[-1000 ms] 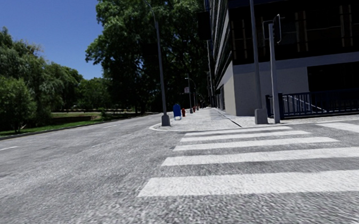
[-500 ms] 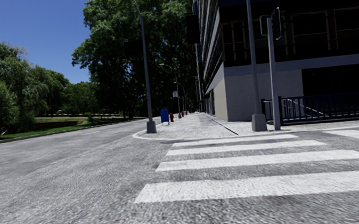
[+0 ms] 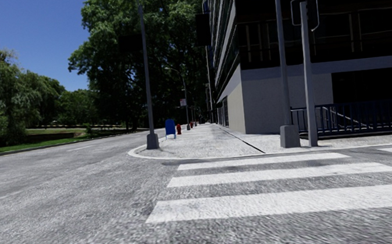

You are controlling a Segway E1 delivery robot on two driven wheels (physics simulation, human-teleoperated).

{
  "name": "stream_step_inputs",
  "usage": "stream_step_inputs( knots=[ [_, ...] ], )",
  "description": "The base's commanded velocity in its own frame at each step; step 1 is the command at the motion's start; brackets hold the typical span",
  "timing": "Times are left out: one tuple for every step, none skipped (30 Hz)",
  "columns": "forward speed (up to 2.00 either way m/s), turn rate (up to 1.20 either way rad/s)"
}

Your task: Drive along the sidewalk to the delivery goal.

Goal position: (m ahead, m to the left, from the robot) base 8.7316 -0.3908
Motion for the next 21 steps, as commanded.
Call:
stream_step_inputs(
  knots=[
    [2.00, -0.39],
    [2.00, -0.40],
    [2.00, -0.40],
    [2.00, -0.40],
    [2.00, -0.40],
    [2.00, -0.40],
    [2.00, -0.40],
    [2.00, -0.40],
    [2.00, -0.40],
    [2.00, -0.40],
    [2.00, 0.00],
    [2.00, 0.00],
    [2.00, 0.00],
    [2.00, 0.00],
    [2.00, 0.00],
    [2.00, 0.00],
    [2.00, 0.00],
    [2.00, 0.00],
    [2.00, 0.00],
    [2.00, 0.00],
    [2.00, 0.00]
  ],
)
